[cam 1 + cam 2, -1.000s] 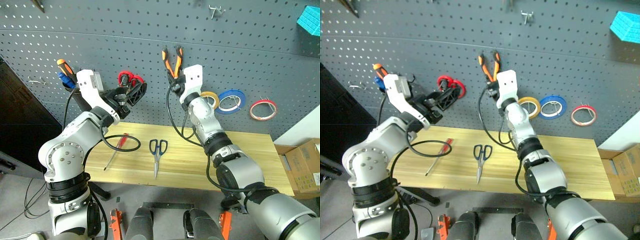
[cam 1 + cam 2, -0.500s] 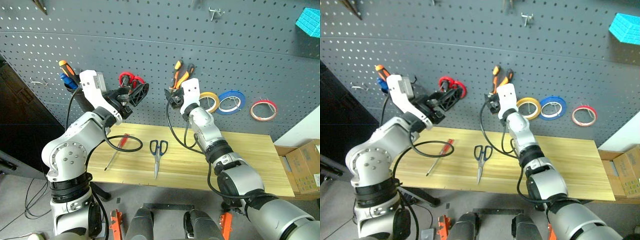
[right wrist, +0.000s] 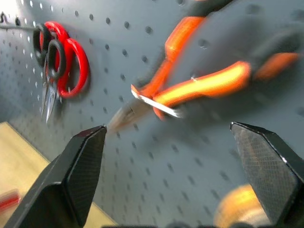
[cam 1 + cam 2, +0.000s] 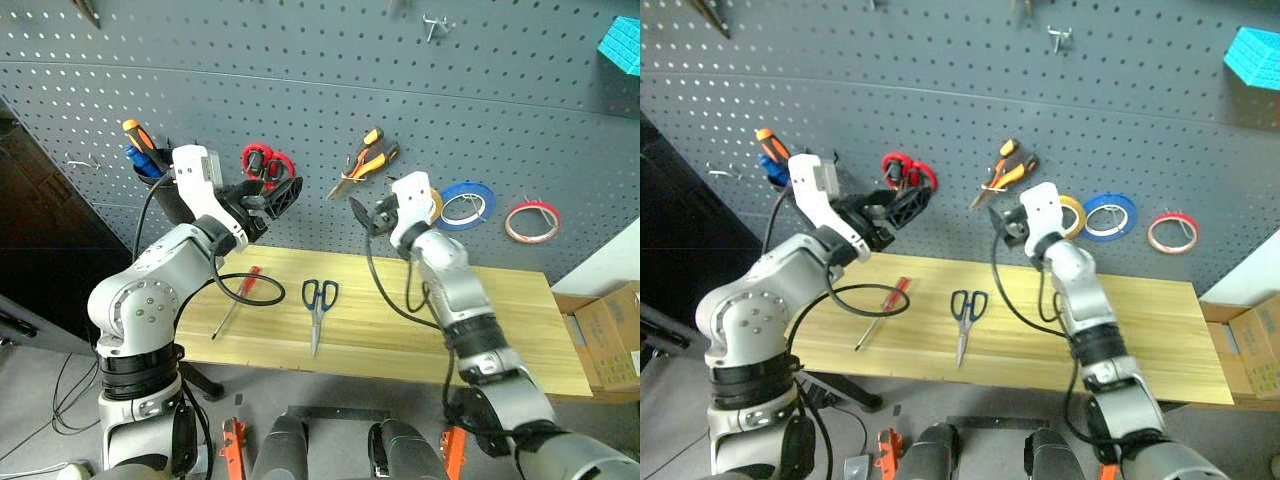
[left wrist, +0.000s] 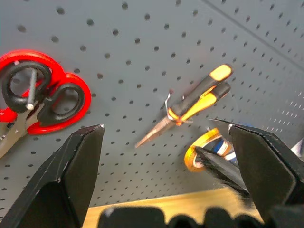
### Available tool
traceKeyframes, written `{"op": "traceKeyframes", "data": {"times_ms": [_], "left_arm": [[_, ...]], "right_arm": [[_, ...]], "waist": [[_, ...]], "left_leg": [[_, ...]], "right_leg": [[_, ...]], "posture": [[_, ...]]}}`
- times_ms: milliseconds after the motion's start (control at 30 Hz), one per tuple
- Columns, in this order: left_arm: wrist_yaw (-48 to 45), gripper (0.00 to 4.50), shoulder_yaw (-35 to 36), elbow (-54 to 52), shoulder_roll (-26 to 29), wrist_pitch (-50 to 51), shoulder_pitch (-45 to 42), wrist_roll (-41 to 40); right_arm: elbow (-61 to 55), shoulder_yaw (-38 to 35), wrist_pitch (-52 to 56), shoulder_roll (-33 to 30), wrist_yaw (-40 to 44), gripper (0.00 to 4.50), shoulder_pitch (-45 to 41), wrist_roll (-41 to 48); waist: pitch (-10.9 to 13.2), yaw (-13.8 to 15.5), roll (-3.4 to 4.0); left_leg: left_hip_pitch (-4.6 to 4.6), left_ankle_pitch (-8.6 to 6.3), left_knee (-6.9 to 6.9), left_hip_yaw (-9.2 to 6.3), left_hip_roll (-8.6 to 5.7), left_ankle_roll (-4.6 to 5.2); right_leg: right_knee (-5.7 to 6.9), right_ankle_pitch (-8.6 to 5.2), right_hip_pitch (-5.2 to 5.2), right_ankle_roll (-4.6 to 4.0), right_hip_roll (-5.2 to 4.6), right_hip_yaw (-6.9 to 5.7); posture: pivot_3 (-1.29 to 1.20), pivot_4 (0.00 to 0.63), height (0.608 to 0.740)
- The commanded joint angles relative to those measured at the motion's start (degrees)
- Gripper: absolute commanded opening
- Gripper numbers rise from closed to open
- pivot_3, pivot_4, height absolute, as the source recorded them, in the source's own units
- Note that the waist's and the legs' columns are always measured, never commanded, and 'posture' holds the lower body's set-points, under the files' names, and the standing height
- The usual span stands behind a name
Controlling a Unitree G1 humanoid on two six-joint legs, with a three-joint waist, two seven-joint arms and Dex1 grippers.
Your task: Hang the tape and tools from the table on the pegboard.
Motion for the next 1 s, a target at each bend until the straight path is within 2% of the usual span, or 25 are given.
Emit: {"op": "traceKeyframes", "data": {"times_ms": [33,167,233,400,533,700,900,1000], "left_arm": [[-1.8,4.50,-2.7,0.6,0.9,-1.0,-0.1,3.7],[-3.2,4.50,-11.3,5.4,1.2,-3.9,0.5,14.0],[-2.5,4.50,-16.8,10.2,0.8,-9.0,-0.6,22.2],[1.0,4.50,-21.2,23.7,-8.1,-16.4,-4.2,31.9],[2.2,4.50,-23.0,25.9,-11.5,-13.3,-1.3,35.7],[1.8,4.50,-24.2,22.9,-9.8,-9.1,4.9,39.6],[-5.1,4.50,-19.5,13.9,-1.2,-2.6,13.4,37.0],[-5.4,4.50,-18.3,9.8,0.1,0.7,15.7,37.0]], "right_arm": [[-13.6,-0.1,9.2,-2.1,2.4,4.48,2.3,3.6],[-23.6,-0.1,18.4,-6.0,7.7,4.48,5.8,9.5],[-26.4,0.5,21.0,-7.8,10.7,4.48,6.8,12.1],[-29.0,3.4,24.5,-13.0,19.7,4.48,7.6,17.3],[-30.5,5.3,24.7,-15.5,24.2,4.48,7.6,19.5],[-31.8,7.2,23.3,-18.2,27.0,4.48,8.6,19.5],[-35.3,6.3,25.5,-19.1,27.0,4.48,10.3,22.5],[-37.4,6.1,27.1,-19.6,27.3,4.48,10.9,24.7]], "waist": [[0.0,-0.4,0.06],[0.1,-1.4,0.19],[0.2,-1.5,0.32],[0.6,-1.6,0.65],[1.5,-2.7,0.85],[2.6,-4.5,0.97],[4.4,-4.7,1.03],[4.6,-4.2,1.01]], "left_leg": [[0.04,0.00,0.01,0.01,0.01,0.00],[0.11,0.01,0.01,0.04,0.03,0.02],[0.16,0.01,0.03,0.11,0.02,0.03],[0.18,0.01,0.11,0.14,0.02,0.07],[0.14,-0.05,0.09,0.16,0.02,0.17],[-0.01,-0.14,0.02,0.14,0.03,0.33],[-0.04,-0.16,0.04,0.08,0.12,0.35],[-0.07,-0.16,0.02,0.08,0.09,0.34]], "right_leg": [[0.04,-0.20,0.00,-0.11,0.02,0.01],[0.08,-0.32,0.03,-0.05,0.03,0.05],[0.06,-0.34,0.09,-0.05,0.02,0.11],[-0.03,-0.34,0.17,-0.05,0.01,0.14],[-0.09,-0.36,0.16,-0.05,-0.02,0.17],[0.00,-0.42,-0.04,0.07,-0.01,0.16],[0.15,-0.49,-0.16,-0.02,0.06,0.12],[0.07,-0.51,-0.16,-0.04,0.01,0.13]], "posture": [[0.10,0.130,0.740],[0.08,0.150,0.740],[0.06,0.168,0.740],[0.02,0.209,0.740],[0.00,0.236,0.740],[-0.01,0.273,0.740],[0.01,0.280,0.740],[0.01,0.280,0.740]]}}
